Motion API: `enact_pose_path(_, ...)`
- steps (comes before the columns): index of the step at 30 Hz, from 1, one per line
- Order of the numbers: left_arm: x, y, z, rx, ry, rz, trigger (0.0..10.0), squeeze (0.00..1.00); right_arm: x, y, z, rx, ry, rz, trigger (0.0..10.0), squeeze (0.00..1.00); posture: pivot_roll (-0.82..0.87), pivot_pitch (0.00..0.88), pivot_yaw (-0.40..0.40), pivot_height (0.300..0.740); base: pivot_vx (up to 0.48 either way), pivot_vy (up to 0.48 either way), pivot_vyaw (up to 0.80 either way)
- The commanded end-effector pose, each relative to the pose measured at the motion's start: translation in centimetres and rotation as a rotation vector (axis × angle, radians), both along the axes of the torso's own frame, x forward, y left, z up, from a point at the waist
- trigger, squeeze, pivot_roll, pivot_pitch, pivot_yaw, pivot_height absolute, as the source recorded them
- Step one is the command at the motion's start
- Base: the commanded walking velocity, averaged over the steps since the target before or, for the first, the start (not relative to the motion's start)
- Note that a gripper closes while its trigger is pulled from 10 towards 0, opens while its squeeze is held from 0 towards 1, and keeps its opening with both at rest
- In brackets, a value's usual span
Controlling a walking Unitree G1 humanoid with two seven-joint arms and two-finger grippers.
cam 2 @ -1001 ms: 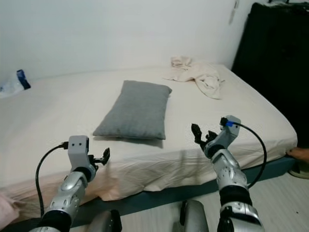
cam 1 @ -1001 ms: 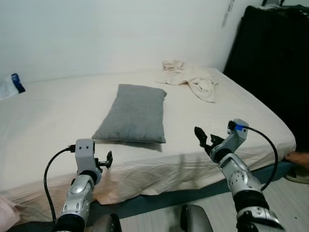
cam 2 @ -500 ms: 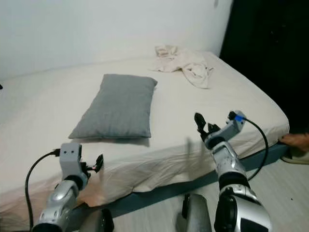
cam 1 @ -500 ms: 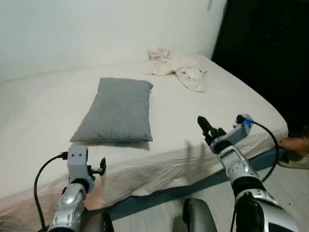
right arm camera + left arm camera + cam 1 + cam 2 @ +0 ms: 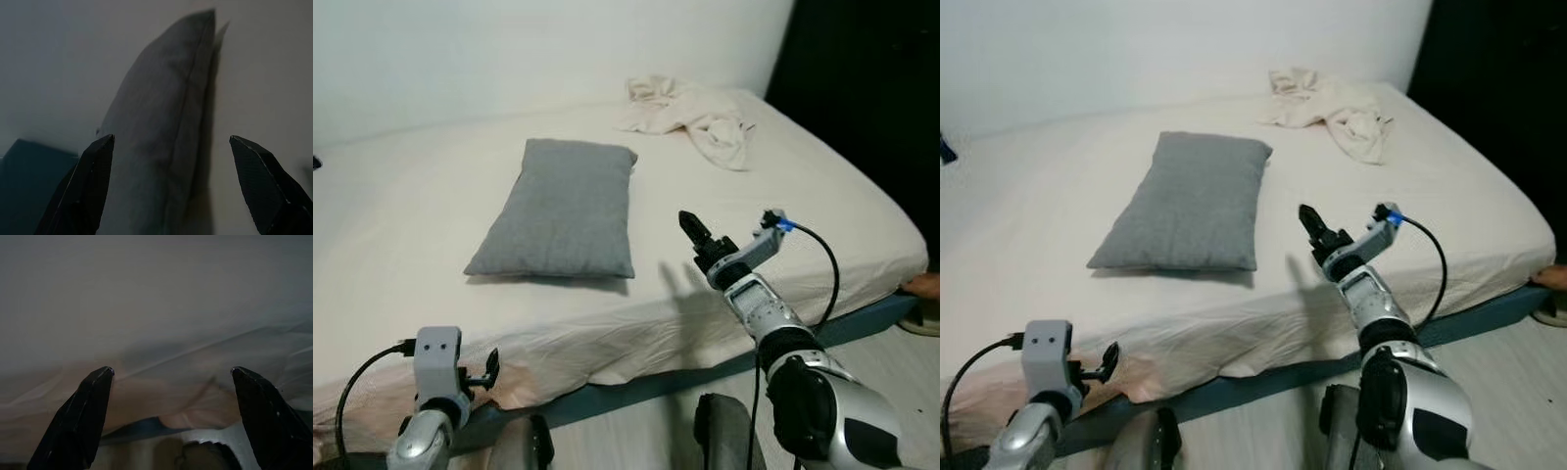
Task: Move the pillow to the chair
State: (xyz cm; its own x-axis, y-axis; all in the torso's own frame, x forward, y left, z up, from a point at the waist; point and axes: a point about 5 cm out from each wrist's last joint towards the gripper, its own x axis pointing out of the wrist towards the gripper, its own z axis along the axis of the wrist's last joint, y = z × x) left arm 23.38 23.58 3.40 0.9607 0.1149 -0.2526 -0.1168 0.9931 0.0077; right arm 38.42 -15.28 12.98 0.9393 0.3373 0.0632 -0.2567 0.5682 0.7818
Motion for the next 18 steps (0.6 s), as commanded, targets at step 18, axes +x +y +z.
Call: enact_pose_path(18, -3.3, -0.2, 1.0, 0.003, 0.064, -0.024, 10.0, 0.0, 0.2, 7.2, 0.3, 0.013, 0.105, 0.127, 10.0, 0.0, 0.15, 0.319, 0.048, 0.507, 0.0, 0.0, 0.0)
